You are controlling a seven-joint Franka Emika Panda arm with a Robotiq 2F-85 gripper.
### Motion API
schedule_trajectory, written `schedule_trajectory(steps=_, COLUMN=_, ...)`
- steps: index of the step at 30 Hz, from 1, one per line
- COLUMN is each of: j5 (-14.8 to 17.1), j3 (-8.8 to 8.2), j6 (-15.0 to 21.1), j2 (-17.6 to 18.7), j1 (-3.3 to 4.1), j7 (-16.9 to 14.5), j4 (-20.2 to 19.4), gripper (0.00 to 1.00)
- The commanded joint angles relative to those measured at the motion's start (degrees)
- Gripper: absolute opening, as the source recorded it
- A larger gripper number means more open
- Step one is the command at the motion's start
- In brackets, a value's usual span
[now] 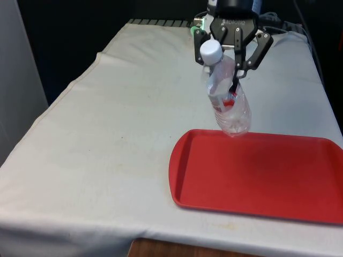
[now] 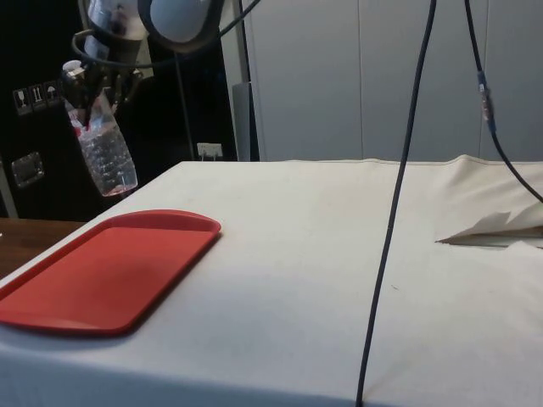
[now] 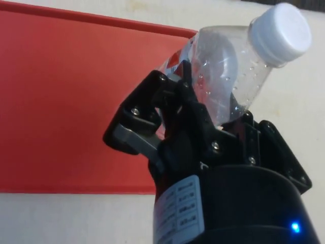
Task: Place the bottle upright on the tray.
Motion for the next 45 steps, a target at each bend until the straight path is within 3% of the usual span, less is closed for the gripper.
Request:
schedule_trajectory(steps=1, j5=-1.66, j3=-1.49, j6=1.60, j2=0.52, j1=0.74, j7=1.43, j4=0.17, gripper=0.35)
schedule_trajectory(steps=2, j5=-2.35, j3=-1.55, j6=2.01, j2=0.63, j1=0.74, j7=1.78, j4=0.17, gripper=0.35)
schedule_trajectory(steps=3, j5=-1.20, j3=-0.06, j6=0.74, j2=0.11, j1=-0.11, j7=0.69, j4=0.00, gripper=0.35)
schedule_trajectory(steps=4, j5=-2.92, j3=-1.60, j6=2.41, j2=0.74, j1=0.69, j7=2.06, j4=0.23, gripper=0.35)
schedule_trajectory(steps=11, j5=-7.85, j3=-2.18, j6=5.16, j2=0.97, j1=0.52, j7=4.41, j4=-0.11, gripper=0.35)
schedule_trajectory(steps=12, j5=-8.94, j3=-2.23, j6=5.84, j2=0.86, j1=0.40, j7=4.81, j4=-0.46, gripper=0.35)
schedule_trajectory(steps=13, j5=-7.96, j3=-0.57, j6=4.58, j2=0.74, j1=-0.52, j7=3.84, j4=-0.29, gripper=0.35)
schedule_trajectory(steps=14, j5=-9.45, j3=-2.29, j6=6.25, j2=0.80, j1=0.34, j7=5.04, j4=-0.63, gripper=0.35)
schedule_trajectory(steps=21, j5=-11.52, j3=-3.04, j6=9.74, j2=0.69, j1=0.11, j7=5.27, j4=-2.12, gripper=0.35)
schedule_trajectory(steps=22, j5=-10.89, j3=-1.55, j6=9.28, j2=0.63, j1=-0.74, j7=4.35, j4=-2.29, gripper=0.35)
schedule_trajectory(steps=23, j5=-11.92, j3=-3.27, j6=10.89, j2=0.74, j1=0.06, j7=5.21, j4=-2.58, gripper=0.35)
schedule_trajectory(steps=27, j5=-12.61, j3=-3.78, j6=13.01, j2=0.80, j1=0.06, j7=5.16, j4=-3.44, gripper=0.35)
schedule_trajectory(steps=30, j5=-12.95, j3=-4.01, j6=15.47, j2=0.92, j1=-0.34, j7=4.87, j4=-4.58, gripper=0.35)
schedule_trajectory(steps=31, j5=-12.32, j3=-2.46, j6=13.81, j2=0.69, j1=-0.97, j7=4.30, j4=-4.41, gripper=0.35)
schedule_trajectory(steps=32, j5=-12.95, j3=-4.01, j6=15.47, j2=0.92, j1=-0.34, j7=4.87, j4=-4.58, gripper=0.35)
schedule_trajectory(steps=39, j5=-12.20, j3=-3.50, j6=22.00, j2=1.38, j1=-2.29, j7=4.76, j4=-7.45, gripper=0.35)
schedule_trajectory(steps=41, j5=-12.38, j3=-3.27, j6=21.37, j2=1.26, j1=-2.41, j7=4.53, j4=-7.56, gripper=0.35)
schedule_trajectory(steps=45, j5=-12.09, j3=-2.98, j6=25.04, j2=1.43, j1=-3.21, j7=5.44, j4=-8.71, gripper=0.35)
